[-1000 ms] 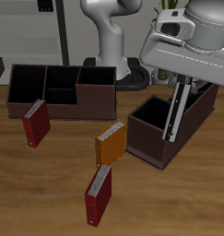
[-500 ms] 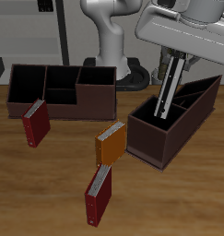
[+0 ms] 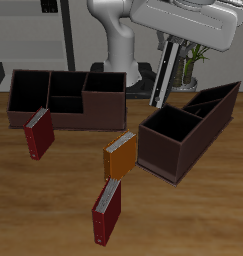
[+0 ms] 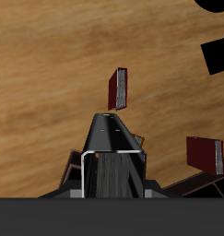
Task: Place the striped book into the left desk caddy's left compartment
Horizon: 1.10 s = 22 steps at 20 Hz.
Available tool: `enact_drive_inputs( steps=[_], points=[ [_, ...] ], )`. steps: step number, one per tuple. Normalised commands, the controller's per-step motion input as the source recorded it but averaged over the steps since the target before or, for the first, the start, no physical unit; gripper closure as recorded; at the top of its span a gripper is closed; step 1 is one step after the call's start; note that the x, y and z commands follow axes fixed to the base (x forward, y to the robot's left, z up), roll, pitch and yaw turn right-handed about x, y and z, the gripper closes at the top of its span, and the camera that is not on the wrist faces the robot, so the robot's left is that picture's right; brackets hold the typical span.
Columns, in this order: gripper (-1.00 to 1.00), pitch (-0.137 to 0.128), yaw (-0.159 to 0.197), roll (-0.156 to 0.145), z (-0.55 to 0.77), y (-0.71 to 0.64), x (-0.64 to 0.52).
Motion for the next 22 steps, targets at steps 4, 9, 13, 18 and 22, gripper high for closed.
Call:
enact_drive_inputs(
  steps=[4, 9, 13, 18, 22],
  points=[
    [1.0, -0.054, 0.084, 0.037, 0.1, 0.08, -0.4],
    [1.0, -0.025, 0.01, 0.028, 0.0, 0.02, -0.2],
    [1.0, -0.021, 0.017, 0.012, -0.05, 0.0, -0.18],
    [1.0, -0.037, 0.043, -0.047, -0.09, -0.12, -0.18],
    [1.0, 0.0, -0.024, -0.014, -0.1, -0.01, -0.21]
  ],
)
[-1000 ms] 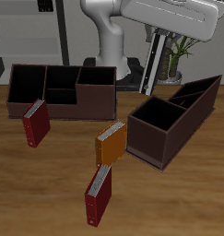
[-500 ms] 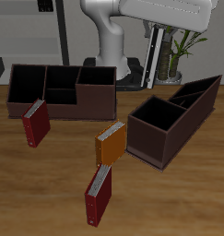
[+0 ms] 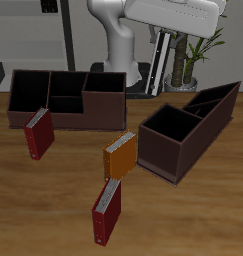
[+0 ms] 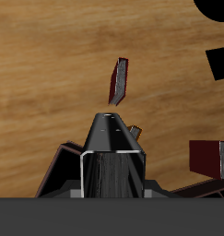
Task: Place the striped book into the left desk caddy's left compartment
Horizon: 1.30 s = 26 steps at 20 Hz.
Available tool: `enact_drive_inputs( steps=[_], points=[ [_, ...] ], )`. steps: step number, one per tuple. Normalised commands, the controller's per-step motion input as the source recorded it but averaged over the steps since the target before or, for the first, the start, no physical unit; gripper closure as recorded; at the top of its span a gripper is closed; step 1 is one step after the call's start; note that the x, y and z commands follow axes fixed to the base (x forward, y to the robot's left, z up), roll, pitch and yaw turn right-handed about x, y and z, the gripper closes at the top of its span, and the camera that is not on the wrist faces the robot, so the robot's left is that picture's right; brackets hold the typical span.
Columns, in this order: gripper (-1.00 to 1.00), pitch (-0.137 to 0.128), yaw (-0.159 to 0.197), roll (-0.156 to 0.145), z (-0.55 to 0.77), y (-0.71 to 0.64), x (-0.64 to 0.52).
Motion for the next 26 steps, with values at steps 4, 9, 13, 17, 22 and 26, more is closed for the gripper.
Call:
enact_drive_inputs(
  steps=[4, 9, 13, 17, 22, 26],
  points=[
    [1.0, -0.034, 0.035, -0.038, 0.0, 0.04, -0.32],
    [1.0, -0.031, -0.062, -0.035, 0.25, -0.09, -0.33],
    [1.0, -0.001, -0.028, 0.006, 0.2, 0.06, -0.32],
    [1.0, 0.018, -0.021, 0.027, 0.1, 0.14, -0.44],
    [1.0, 0.027, 0.043, 0.054, -0.08, 0.17, -0.22],
    [1.0, 0.031, -0.002, 0.023, -0.09, 0.13, -0.22]
  ],
)
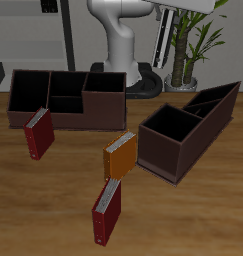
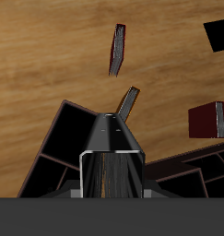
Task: Place the striped book into the left desk caddy's left compartment
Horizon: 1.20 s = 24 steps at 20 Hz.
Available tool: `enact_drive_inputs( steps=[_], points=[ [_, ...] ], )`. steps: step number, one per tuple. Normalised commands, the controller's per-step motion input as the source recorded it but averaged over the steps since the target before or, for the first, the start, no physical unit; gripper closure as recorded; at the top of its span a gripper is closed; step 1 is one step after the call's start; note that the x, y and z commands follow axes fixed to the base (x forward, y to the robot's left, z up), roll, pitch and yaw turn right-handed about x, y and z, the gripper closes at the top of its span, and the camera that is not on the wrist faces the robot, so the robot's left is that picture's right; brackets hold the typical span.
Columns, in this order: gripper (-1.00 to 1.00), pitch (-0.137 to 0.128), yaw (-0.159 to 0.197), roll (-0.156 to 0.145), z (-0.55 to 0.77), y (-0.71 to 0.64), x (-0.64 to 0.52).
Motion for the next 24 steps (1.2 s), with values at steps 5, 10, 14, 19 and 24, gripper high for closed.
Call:
enact_drive_inputs(
  steps=[5, 10, 14, 19, 24],
  points=[
    [1.0, -0.003, -0.008, -0.006, -0.01, 0.05, -0.21],
    [1.0, -0.008, 0.002, 0.015, -0.01, 0.18, -0.28],
    [1.0, 0.0, 0.032, 0.0, -0.08, 0.22, -0.18],
    [1.0, 0.011, 0.006, 0.025, -0.05, 0.23, -0.2],
    [1.0, 0.013, 0.009, 0.043, -0.1, 0.24, -0.14]
  ],
)
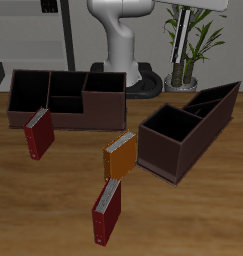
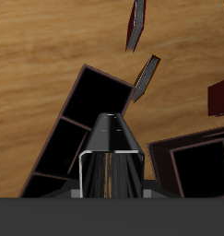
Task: Place the striped book into the left desk caddy's left compartment
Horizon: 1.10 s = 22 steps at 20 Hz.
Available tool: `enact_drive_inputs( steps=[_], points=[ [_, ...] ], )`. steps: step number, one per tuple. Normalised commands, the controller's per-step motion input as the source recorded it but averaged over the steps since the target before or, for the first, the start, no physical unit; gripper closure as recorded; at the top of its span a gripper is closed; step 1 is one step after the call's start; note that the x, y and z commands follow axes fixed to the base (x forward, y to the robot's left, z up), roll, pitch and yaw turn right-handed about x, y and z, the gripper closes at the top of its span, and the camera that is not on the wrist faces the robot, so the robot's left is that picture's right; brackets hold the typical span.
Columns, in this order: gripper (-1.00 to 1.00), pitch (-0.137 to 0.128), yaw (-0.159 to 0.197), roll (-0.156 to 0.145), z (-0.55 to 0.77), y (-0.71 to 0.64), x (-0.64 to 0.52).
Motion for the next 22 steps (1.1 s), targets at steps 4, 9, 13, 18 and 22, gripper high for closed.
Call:
enact_drive_inputs(
  steps=[4, 9, 13, 18, 22],
  points=[
    [1.0, 0.003, 0.015, 0.031, -0.09, 0.19, -0.16],
    [1.0, 0.017, 0.0, 0.041, -0.09, 0.21, -0.18],
    [1.0, 0.029, 0.002, 0.046, -0.16, 0.2, -0.14],
    [1.0, 0.021, 0.014, 0.055, -0.14, 0.18, -0.15],
    [1.0, 0.036, -0.013, 0.045, -0.13, 0.17, -0.12]
  ],
)
